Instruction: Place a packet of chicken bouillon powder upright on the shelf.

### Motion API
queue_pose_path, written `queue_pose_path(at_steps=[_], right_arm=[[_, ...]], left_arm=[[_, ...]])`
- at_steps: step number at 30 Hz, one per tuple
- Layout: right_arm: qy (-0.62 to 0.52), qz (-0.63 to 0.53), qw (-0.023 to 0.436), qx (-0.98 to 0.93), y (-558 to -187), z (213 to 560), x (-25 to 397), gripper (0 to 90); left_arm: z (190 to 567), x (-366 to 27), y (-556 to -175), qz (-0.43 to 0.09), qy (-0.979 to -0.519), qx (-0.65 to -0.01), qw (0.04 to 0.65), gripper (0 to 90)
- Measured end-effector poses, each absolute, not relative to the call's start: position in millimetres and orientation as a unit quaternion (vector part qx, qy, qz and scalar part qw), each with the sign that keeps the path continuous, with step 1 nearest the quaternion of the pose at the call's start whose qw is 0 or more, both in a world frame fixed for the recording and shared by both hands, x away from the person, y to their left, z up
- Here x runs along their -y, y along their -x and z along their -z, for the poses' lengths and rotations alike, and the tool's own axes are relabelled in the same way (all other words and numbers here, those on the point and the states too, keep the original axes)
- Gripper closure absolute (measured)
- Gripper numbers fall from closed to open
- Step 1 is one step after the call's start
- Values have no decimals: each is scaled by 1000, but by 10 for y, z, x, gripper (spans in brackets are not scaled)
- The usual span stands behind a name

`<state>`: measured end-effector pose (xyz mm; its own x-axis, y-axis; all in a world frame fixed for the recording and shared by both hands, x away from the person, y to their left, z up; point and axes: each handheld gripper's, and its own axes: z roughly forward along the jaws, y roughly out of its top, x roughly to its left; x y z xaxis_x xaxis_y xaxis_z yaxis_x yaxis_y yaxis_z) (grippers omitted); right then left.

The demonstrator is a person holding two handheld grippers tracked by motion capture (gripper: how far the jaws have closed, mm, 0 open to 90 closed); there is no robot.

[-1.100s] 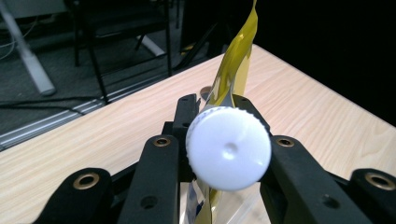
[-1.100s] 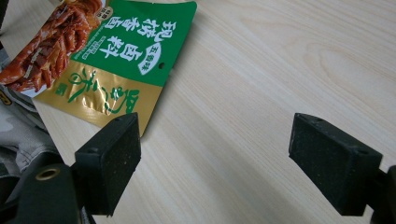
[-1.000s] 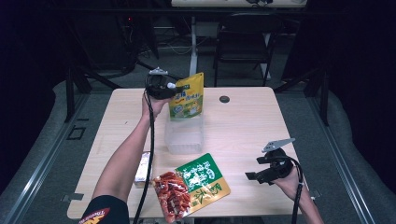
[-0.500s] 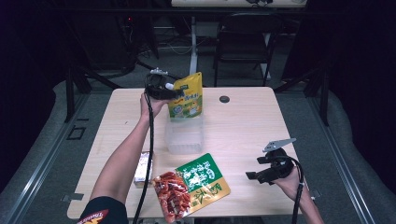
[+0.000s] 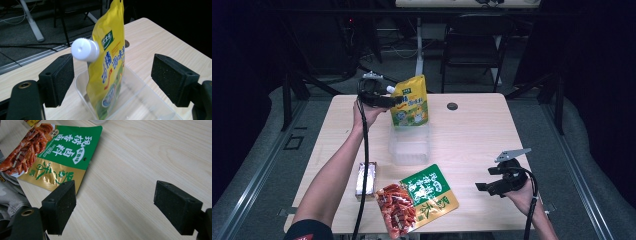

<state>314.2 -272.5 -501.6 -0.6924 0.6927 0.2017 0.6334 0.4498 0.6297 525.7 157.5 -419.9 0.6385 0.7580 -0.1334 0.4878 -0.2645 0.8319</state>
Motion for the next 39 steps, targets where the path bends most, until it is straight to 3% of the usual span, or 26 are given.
queue_pose_path(at_steps=[17, 39], right_arm=[[-393, -344, 44, -851, -3121, 5029, 2662, 185], [-404, -339, 43, -849, -3071, 5086, 2585, 187]], left_arm=[[4183, -1854, -4766, -129, -798, -405, 426, 141], [4706, -2137, -3807, -139, -797, -453, 374, 117]])
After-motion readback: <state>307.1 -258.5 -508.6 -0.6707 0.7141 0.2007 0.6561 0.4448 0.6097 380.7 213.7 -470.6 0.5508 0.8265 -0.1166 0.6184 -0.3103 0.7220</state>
